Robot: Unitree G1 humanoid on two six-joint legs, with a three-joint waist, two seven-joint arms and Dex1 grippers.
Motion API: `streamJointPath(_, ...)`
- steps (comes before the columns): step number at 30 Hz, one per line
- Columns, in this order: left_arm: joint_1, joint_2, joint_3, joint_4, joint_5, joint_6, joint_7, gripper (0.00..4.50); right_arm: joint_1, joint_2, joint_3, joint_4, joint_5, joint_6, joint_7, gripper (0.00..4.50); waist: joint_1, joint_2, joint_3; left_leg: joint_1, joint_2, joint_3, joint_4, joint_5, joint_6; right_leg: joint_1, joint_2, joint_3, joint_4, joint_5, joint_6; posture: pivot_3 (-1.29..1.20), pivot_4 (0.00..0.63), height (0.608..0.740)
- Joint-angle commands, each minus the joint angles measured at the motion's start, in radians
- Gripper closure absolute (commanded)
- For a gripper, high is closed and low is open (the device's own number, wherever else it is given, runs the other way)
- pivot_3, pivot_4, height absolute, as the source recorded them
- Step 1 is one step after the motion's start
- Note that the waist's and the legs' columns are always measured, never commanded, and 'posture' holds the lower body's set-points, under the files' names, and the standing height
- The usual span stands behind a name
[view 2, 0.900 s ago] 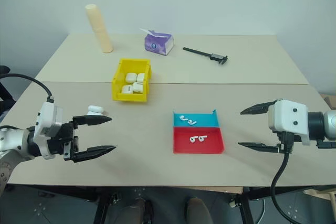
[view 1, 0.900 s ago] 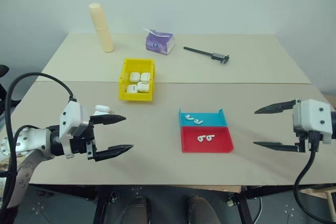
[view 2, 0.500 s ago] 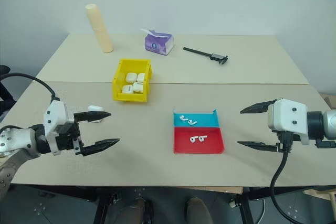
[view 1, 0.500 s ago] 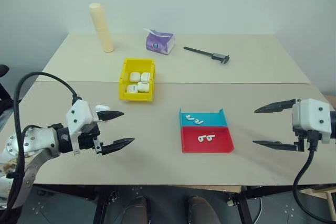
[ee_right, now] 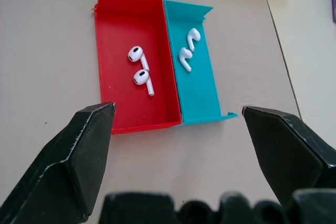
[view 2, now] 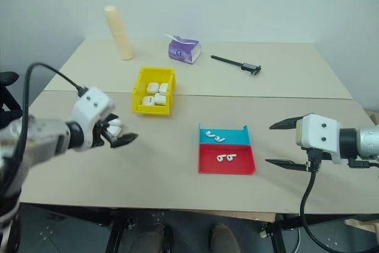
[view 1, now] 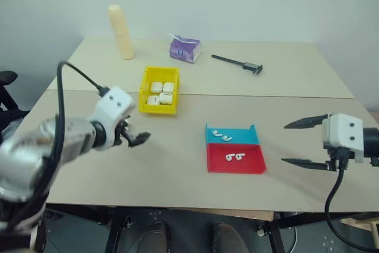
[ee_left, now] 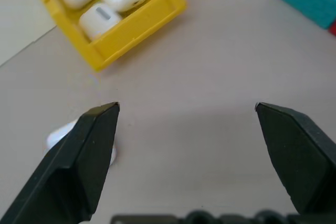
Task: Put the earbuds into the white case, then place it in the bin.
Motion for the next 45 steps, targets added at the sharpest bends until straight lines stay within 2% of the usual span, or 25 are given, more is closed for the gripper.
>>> streamJointPath(1, -0.116, 0.063, -0.096, 0.173, -0.069, 0.032, 0.070, 0.00, -0.038, -0.002, 0.026, 0.021, -0.018, -0.001, -0.015, 0.03, -0.008, 0.000, 0.000, 0.000, 0.000, 0.000, -0.001, 0.000, 0.000, -0.001, 0.000, 0.001, 0.000, 0.001, -0.002, 0.00, 0.150, 0.740)
streamJointPath(4, -0.245, 0.105, -0.215, 0.368, -0.082, 0.032, 0.117, 0.00, -0.063, 0.001, 0.061, 0.041, -0.033, -0.002, -0.026, 0.03, -0.007, -0.002, 0.001, -0.002, -0.001, 0.000, 0.000, 0.000, 0.000, -0.002, 0.000, 0.001, 0.001, 0.000, -0.002, 0.00, 0.150, 0.740)
streamJointPath(7, -0.395, 0.119, -0.356, 0.583, -0.107, 0.032, 0.078, 0.00, -0.080, 0.009, 0.082, 0.044, -0.029, 0.010, -0.029, 0.03, -0.005, -0.003, 0.002, -0.002, -0.001, 0.000, 0.000, 0.000, 0.000, -0.003, 0.000, 0.001, 0.001, 0.000, -0.002, 0.00, 0.150, 0.740)
streamJointPath(11, -0.577, 0.046, -0.514, 0.873, -0.056, 0.032, 0.043, 0.00, -0.073, 0.017, 0.090, 0.033, -0.028, 0.031, -0.041, 0.03, 0.004, -0.003, 0.002, -0.004, -0.001, 0.003, 0.001, 0.000, 0.000, -0.003, -0.001, -0.002, 0.001, 0.000, -0.002, 0.00, 0.150, 0.740)
streamJointPath(13, -0.601, 0.035, -0.576, 0.878, -0.018, 0.032, 0.005, 0.00, -0.058, 0.020, 0.081, 0.022, -0.027, 0.042, -0.048, 0.03, 0.008, -0.003, 0.002, -0.005, -0.002, 0.003, 0.001, 0.000, 0.000, -0.004, -0.001, -0.002, 0.001, 0.000, -0.002, 0.00, 0.150, 0.740)
streamJointPath(17, -0.641, -0.046, -0.645, 1.046, 0.058, 0.032, -0.079, 0.00, -0.022, 0.027, 0.067, -0.004, -0.028, 0.064, -0.069, 0.03, 0.014, -0.002, 0.002, -0.015, -0.002, 0.004, 0.002, 0.000, -0.001, -0.014, -0.001, -0.001, 0.003, 0.001, -0.002, 0.00, 0.150, 0.740)
streamJointPath(19, -0.641, -0.059, -0.693, 1.051, 0.098, 0.008, -0.144, 0.00, -0.005, 0.028, 0.057, -0.022, -0.023, 0.075, -0.078, 0.03, 0.013, -0.003, 0.002, -0.017, -0.002, 0.004, 0.003, 0.000, -0.001, -0.016, 0.000, -0.001, 0.003, 0.001, -0.002, 0.00, 0.150, 0.740)
streamJointPath(27, -0.703, -0.145, -0.765, 1.268, 0.313, -0.156, -0.318, 0.00, 0.065, 0.032, 0.006, -0.088, -0.011, 0.124, -0.106, 0.03, 0.017, -0.003, 0.002, -0.018, -0.002, 0.003, 0.003, 0.000, -0.001, -0.016, -0.001, -0.002, 0.003, 0.001, -0.002, 0.00, 0.150, 0.740)
streamJointPath(35, -0.733, -0.210, -0.798, 1.400, 0.458, -0.218, -0.508, 0.00, 0.090, 0.036, -0.004, -0.105, -0.025, 0.141, -0.131, 0.03, 0.015, -0.003, 0.002, -0.018, -0.002, 0.003, 0.003, 0.000, -0.001, -0.016, -0.001, -0.002, 0.003, 0.001, -0.002, 0.00, 0.150, 0.740)
streamJointPath(45, -0.703, -0.281, -0.740, 1.520, 0.603, -0.304, -0.552, 0.00, 0.091, 0.033, 0.015, -0.113, -0.031, 0.145, -0.150, 0.03, 0.015, -0.003, 0.002, -0.018, -0.002, 0.002, 0.003, 0.000, -0.001, -0.016, -0.001, -0.002, 0.003, 0.001, -0.002, 0.00, 0.150, 0.740)
